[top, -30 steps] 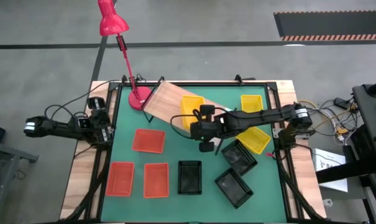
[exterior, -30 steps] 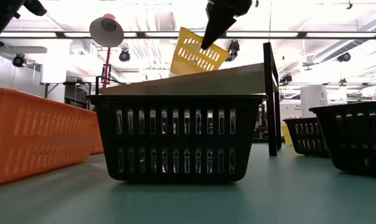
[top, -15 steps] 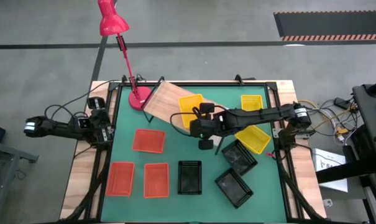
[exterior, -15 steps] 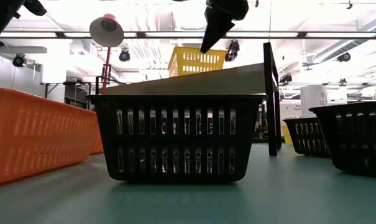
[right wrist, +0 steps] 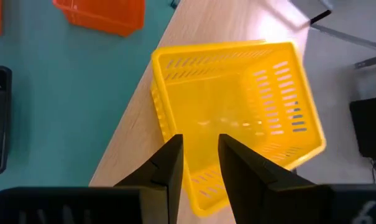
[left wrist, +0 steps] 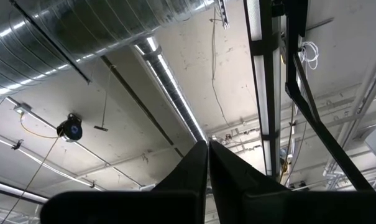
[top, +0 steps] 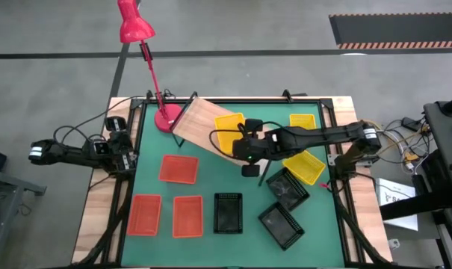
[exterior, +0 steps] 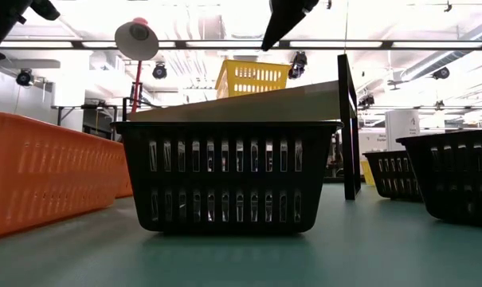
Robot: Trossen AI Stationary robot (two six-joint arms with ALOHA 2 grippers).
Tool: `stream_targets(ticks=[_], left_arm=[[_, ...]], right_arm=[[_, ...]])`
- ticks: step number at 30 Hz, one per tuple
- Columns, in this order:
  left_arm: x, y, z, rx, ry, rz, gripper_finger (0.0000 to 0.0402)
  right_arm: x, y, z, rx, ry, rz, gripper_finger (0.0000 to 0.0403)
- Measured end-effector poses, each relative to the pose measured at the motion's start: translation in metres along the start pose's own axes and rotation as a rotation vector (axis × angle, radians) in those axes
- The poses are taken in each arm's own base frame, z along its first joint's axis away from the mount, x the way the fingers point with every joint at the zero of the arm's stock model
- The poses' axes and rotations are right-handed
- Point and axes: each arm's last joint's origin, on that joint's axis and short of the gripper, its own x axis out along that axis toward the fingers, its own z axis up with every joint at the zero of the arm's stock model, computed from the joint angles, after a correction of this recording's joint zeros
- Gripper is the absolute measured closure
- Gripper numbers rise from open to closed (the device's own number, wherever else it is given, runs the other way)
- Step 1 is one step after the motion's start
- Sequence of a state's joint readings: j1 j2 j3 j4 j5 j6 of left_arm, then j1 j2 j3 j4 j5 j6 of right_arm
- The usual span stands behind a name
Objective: Stack baskets on shelf by color
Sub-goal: Put the bottom yellow bin on the shelf
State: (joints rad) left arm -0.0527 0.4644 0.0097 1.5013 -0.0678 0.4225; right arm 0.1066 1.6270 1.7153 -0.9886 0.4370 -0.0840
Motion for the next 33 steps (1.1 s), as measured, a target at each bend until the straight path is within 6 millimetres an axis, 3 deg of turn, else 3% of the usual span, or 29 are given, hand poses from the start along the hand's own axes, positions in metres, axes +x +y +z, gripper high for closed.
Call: stream_targets(ticks=[6, 13, 18, 33], left_arm=[[0.0, 0.0, 0.0, 0.0, 0.0, 0.0, 0.0401], [0.0, 0.0, 0.0, 0.0, 0.0, 0.0, 0.0401], [0.0, 0.0, 0.0, 0.0, 0.0, 0.0, 0.0401], [0.0, 0.0, 0.0, 0.0, 0.0, 0.0, 0.0401]], right_arm=[[-0.022, -0.011, -0.003, -0.005, -0.05, -0.007, 0.032], [-0.04, -0.026, -0.012, 0.008, -0.054, -0.019, 0.0363], [-0.037, -0.037, -0.021, 0.017, 0.026, -0.028, 0.0391], [-0.012, -0.06, -0.039, 0.072, 0.157, 0.009, 0.0394]])
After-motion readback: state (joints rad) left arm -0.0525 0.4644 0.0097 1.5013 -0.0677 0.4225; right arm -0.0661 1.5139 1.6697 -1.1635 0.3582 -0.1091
